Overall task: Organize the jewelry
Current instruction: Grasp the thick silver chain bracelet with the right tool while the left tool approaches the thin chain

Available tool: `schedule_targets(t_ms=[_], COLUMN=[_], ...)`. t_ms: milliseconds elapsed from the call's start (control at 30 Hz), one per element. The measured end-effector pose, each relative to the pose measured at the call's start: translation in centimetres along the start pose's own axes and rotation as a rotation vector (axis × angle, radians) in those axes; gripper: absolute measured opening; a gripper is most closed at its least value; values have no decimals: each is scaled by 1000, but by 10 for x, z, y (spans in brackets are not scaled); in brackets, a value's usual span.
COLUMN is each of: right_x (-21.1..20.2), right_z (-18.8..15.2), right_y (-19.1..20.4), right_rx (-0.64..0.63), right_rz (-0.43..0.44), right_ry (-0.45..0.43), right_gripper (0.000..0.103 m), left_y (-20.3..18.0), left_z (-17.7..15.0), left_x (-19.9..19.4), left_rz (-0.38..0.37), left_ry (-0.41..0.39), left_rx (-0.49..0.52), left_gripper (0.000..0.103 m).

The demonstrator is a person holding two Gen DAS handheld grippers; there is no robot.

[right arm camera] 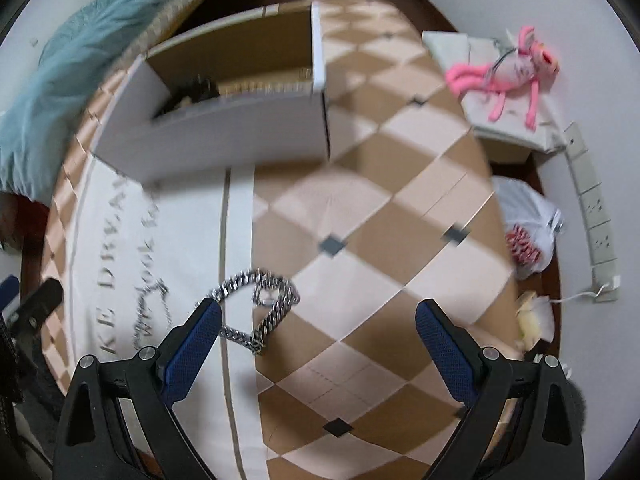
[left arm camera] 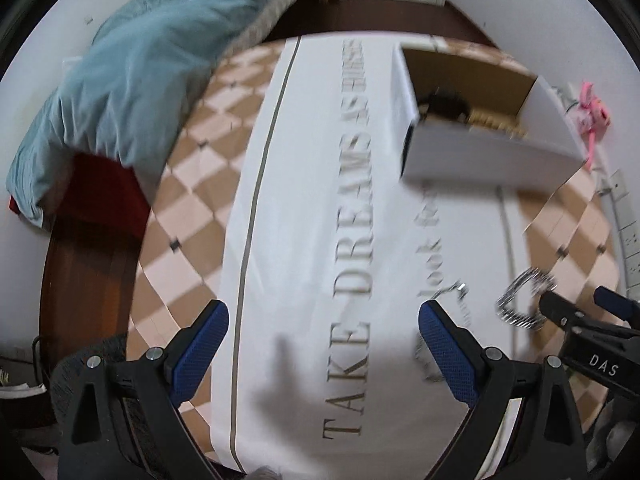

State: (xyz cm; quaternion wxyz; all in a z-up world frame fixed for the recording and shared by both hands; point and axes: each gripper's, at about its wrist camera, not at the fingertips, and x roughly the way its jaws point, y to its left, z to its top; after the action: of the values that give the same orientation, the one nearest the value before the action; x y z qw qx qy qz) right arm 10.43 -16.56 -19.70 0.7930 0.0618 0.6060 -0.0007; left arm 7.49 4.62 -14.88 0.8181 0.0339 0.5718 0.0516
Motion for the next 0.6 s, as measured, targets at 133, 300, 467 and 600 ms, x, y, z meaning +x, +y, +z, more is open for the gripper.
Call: schedule_targets(t_ms=[133,300,467,600], right_x=[11,1,-5,-17], right_z=[-13,-25,-32,-38], right_y=[17,39,28,6], right_rx=[-47,-119,-90,-50], right_rz=[-54,-64,-20,2], right_ry=[-8,-69,-74,-85], right_gripper=[75,9,8,8], left_y=[-2,-4,-13,-32], left_z=[-11,-28,-51,-63], left_x=[11,10,6,3], left_rz=[-5,-47,-108,-148], left_ry=[30,51,77,78], left_rx=[0,4,33,90], left_gripper=[97,97,96,96])
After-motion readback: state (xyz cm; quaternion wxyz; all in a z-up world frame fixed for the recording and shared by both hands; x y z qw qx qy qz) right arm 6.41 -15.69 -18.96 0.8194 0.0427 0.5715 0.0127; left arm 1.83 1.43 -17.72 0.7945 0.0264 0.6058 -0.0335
